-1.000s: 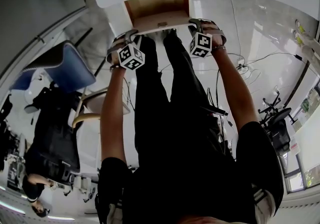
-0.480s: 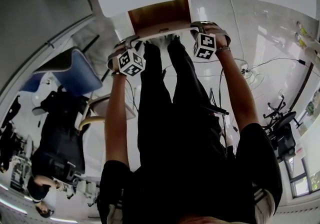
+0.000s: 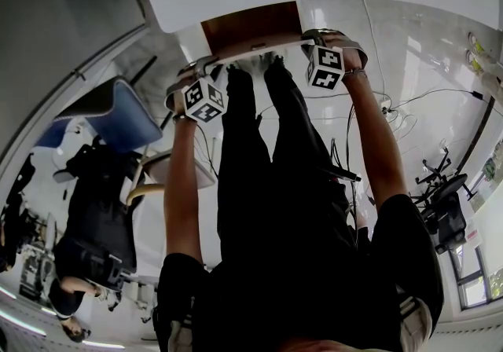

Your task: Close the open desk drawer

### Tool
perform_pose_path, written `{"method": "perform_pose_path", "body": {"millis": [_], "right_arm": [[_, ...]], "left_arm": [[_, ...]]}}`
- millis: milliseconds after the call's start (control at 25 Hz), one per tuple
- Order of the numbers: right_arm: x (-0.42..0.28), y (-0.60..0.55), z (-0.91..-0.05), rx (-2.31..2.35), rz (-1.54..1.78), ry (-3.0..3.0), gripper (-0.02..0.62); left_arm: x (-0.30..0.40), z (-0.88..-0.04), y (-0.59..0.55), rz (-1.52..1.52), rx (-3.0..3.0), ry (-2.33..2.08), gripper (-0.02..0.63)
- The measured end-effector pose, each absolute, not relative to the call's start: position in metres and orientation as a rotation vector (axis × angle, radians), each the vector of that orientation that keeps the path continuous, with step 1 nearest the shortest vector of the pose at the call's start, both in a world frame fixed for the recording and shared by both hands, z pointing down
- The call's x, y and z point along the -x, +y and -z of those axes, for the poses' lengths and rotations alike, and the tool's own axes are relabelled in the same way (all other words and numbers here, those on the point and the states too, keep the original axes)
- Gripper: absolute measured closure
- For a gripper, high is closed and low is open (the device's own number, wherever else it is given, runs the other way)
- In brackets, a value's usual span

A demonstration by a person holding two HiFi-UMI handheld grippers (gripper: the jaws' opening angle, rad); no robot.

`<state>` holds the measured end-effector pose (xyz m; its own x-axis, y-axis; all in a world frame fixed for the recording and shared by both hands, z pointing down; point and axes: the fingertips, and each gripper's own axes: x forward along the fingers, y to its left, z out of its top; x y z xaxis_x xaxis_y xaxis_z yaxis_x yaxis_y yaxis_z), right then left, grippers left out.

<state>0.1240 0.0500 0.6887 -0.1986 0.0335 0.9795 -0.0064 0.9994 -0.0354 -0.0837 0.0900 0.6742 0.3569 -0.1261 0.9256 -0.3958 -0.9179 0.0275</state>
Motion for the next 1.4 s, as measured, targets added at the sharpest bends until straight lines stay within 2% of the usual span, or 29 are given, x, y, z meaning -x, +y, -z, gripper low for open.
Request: {"method": "perform_pose_path", "body": {"millis": [440, 1400], "right_arm": [[-0.103, 0.003, -0.685, -0.013, -0.014, -1.804, 0.515], [-0.104, -0.037, -0.684, -0.114, 0.004, -1.826, 0.502]], "left_arm": [[0.106, -0.672, 0.033, -1.615, -2.355, -0.635, 0.508], [0.106, -0.669, -0.001, -1.564, -2.368, -0.816, 0.500]]}}
